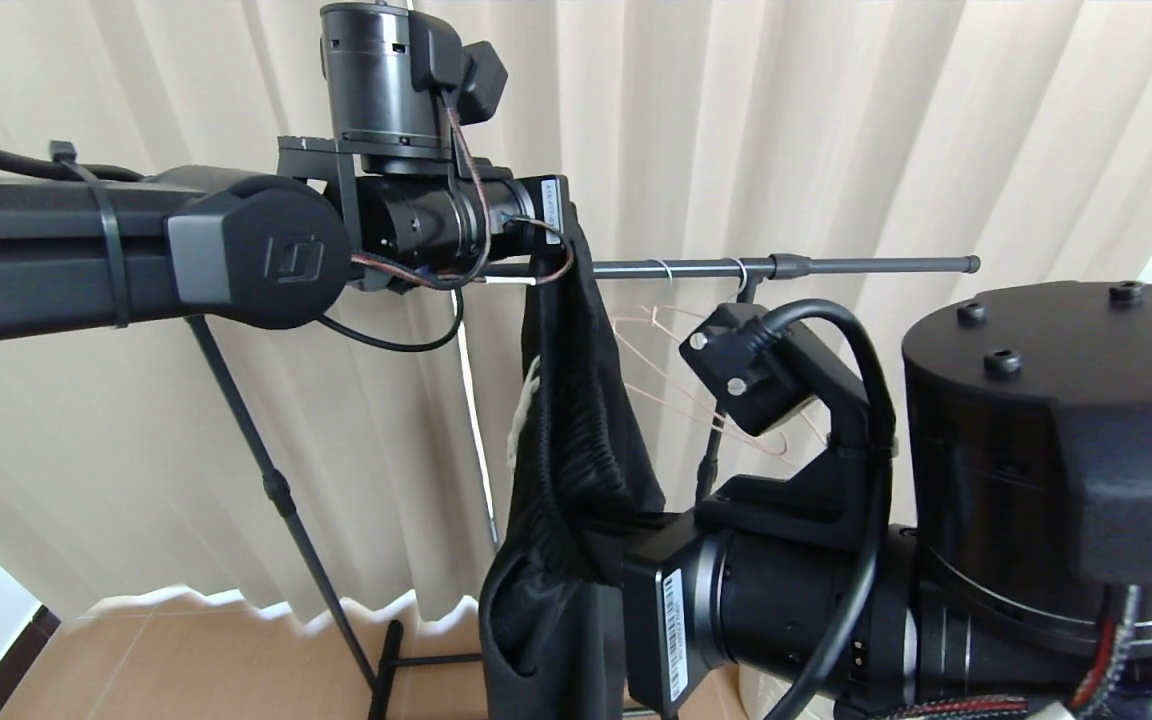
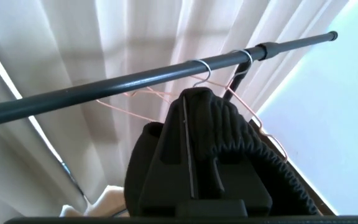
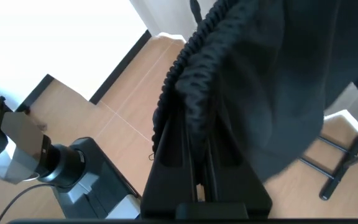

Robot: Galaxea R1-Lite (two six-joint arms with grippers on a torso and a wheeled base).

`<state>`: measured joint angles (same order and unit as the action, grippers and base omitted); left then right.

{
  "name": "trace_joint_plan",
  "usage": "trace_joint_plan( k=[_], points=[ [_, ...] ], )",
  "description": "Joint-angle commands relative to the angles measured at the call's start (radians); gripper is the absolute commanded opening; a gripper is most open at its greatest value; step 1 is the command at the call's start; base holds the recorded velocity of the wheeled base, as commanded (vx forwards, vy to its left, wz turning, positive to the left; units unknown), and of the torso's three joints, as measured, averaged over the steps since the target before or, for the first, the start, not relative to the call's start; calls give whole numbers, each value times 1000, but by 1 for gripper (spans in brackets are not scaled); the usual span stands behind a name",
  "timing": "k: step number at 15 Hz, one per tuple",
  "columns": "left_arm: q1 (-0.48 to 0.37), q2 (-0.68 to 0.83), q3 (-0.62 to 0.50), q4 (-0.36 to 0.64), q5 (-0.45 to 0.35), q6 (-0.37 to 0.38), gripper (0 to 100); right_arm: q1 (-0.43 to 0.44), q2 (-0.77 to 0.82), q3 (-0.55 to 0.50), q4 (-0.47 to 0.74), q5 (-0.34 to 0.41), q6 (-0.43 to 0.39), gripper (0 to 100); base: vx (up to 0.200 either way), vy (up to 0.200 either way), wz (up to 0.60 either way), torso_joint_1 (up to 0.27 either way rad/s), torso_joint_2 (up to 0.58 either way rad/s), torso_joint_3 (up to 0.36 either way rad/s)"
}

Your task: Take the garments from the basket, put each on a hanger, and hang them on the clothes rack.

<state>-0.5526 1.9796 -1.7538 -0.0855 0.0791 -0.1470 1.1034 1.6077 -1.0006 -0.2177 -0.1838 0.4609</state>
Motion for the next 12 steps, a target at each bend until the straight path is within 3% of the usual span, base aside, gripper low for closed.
trace_joint_plan(
  k=[1,5,7,10,12],
  points=[
    [2,48,-41,0,1,-2,0,3,24,-1,-2,-2,-1,0,0,0,0,0,0,0],
    [2,42,-36,1,4,-2,0,-4,-15,13,12,-13,-11,0,0,0,0,0,0,0],
    [2,25,-23,4,8,-3,0,-31,-37,37,23,-13,-57,0,0,0,0,0,0,0],
    [22,-54,-7,144,11,-2,0,-209,-40,70,118,-17,-260,0,0,0,0,0,0,0],
    [40,-117,4,279,11,0,0,-313,-15,63,121,-28,-324,0,0,0,0,0,0,0]
  ],
)
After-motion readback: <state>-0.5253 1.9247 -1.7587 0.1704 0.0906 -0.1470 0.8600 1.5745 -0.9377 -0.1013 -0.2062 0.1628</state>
